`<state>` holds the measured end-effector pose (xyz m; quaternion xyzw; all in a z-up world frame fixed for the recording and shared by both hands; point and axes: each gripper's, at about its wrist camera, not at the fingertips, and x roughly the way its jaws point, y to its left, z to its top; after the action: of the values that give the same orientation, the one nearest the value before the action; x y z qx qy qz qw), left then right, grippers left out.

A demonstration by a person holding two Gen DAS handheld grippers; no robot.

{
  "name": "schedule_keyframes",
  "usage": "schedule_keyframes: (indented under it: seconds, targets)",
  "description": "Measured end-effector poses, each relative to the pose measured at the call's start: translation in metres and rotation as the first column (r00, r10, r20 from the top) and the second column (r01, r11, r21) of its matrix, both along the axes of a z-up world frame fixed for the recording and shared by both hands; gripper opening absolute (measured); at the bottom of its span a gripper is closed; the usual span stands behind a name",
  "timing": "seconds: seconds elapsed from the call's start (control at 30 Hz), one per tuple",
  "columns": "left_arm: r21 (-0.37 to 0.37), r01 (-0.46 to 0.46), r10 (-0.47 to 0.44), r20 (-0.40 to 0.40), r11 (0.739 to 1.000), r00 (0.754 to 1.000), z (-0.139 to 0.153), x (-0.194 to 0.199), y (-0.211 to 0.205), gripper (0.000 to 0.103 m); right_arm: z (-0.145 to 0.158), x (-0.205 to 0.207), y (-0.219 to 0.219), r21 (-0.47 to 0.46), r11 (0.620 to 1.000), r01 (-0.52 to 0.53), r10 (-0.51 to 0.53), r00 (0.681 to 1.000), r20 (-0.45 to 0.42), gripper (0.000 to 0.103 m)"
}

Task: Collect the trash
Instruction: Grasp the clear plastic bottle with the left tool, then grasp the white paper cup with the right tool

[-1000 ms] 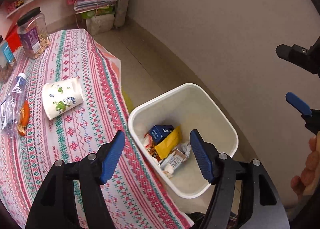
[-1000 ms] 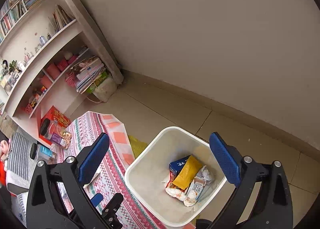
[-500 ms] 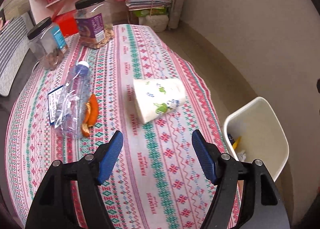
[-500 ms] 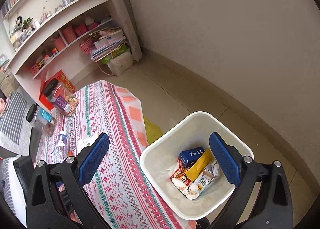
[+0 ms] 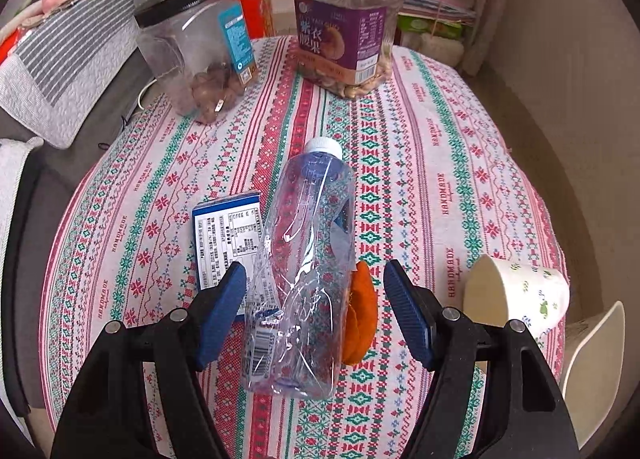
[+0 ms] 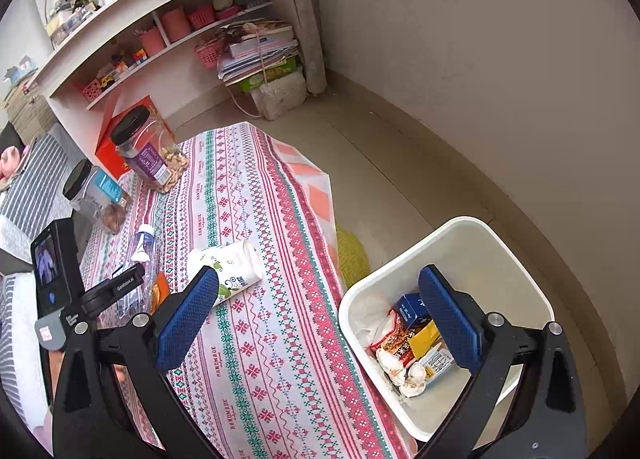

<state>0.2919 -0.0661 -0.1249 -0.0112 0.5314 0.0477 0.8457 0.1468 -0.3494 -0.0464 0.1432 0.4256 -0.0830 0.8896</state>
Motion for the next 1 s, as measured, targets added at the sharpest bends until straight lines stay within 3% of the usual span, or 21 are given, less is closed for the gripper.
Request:
schedule_keyframes:
  seconds: [0.07,0.13,0.4,0.47,0.53,0.63,0.73,0.8,0.87,1.0]
  targets:
    - [-0.028,-0.012,0.010,-0.052,1.000,0.999,-0.011,0.009,0.006,0.068,-0.002,0.003,0.005,-0.010,1.000,-0.013,0.013,1.000,-0.009,0.096]
    - [-0.048,-0.004,-0.001,-0.091,0.999,0.996,-0.019,0.014,0.010,0.060,-0.004,0.007,0.010,-0.013,1.000,-0.022,0.022,1.000,-0.018,0.096]
    - [-0.123,0.074,-0.085,-0.083,0.990,0.993,-0.005,-0.033,0.025,0.057,-0.020,0.028,0.034,-0.013,0.997,-0.075,0.074,0.995,-0.073,0.096]
    - [-0.174,0.067,-0.084,-0.094,0.983,0.992,0.005,-0.055,0.033,0.056,-0.028,0.035,0.045,-0.054,0.991,-0.119,0.113,0.989,-0.094,0.096]
    - [-0.217,0.056,-0.079,-0.099,0.975,0.992,0.016,-0.079,0.043,0.056,-0.039,0.043,0.063,-0.151,0.965,-0.213,0.198,0.974,-0.109,0.096]
    - [-0.268,0.053,-0.079,-0.088,0.962,0.993,0.031,-0.111,0.057,0.055,-0.064,0.048,0.091,-0.303,0.854,-0.423,0.394,0.906,-0.154,0.096]
    - [-0.266,0.052,-0.068,-0.052,0.963,0.996,0.037,-0.133,0.070,0.052,-0.087,0.052,0.112,-0.380,0.734,-0.563,0.531,0.824,-0.197,0.096]
    - [-0.252,0.063,-0.081,-0.060,0.966,0.995,0.033,-0.139,0.073,0.048,-0.095,0.056,0.128,-0.463,0.635,-0.619,0.591,0.775,-0.224,0.096]
    - [-0.263,0.071,-0.095,-0.081,0.962,0.992,0.027,-0.140,0.079,0.038,-0.101,0.063,0.142,-0.532,0.539,-0.654,0.634,0.730,-0.256,0.096]
    - [-0.261,0.053,-0.088,-0.126,0.964,0.988,0.016,-0.139,0.092,0.038,-0.116,0.080,0.164,-0.587,0.406,-0.701,0.668,0.666,-0.332,0.094]
